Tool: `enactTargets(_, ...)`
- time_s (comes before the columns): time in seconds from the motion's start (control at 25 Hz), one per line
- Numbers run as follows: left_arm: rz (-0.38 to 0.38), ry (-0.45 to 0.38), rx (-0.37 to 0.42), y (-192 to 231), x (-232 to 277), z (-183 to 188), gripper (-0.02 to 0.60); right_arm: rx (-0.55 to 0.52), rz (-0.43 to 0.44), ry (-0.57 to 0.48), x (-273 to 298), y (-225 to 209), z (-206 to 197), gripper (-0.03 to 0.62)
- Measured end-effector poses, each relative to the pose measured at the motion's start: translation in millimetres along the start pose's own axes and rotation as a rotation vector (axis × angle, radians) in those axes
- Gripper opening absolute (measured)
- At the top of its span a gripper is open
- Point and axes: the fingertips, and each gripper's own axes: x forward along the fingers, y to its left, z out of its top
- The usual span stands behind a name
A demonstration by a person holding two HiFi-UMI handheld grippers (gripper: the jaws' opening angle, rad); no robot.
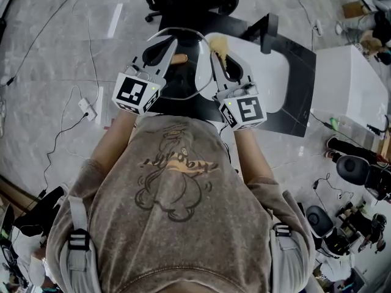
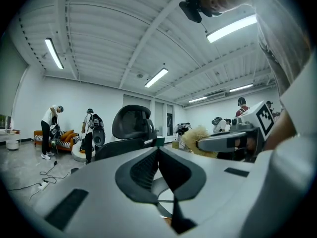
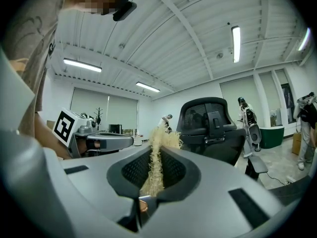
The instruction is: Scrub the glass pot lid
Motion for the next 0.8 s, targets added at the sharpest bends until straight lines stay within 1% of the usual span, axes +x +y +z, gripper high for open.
enactTargets(0.28, 0.004, 0.024, -0.013, -2, -1, -9, 0.017, -0.012, 0.026, 0.018, 0, 3, -2, 0.04)
enactTargets(0.52, 0.01, 0.036, -0.024, -2, -4, -14, 0.017, -0.002, 0.052, 0.036, 2, 9, -9, 0.04)
enactTargets(0.8, 0.032, 0.066, -0.018, -1, -3, -22, 0.017, -0.02, 0.086, 0.051, 5, 10, -9, 0.04)
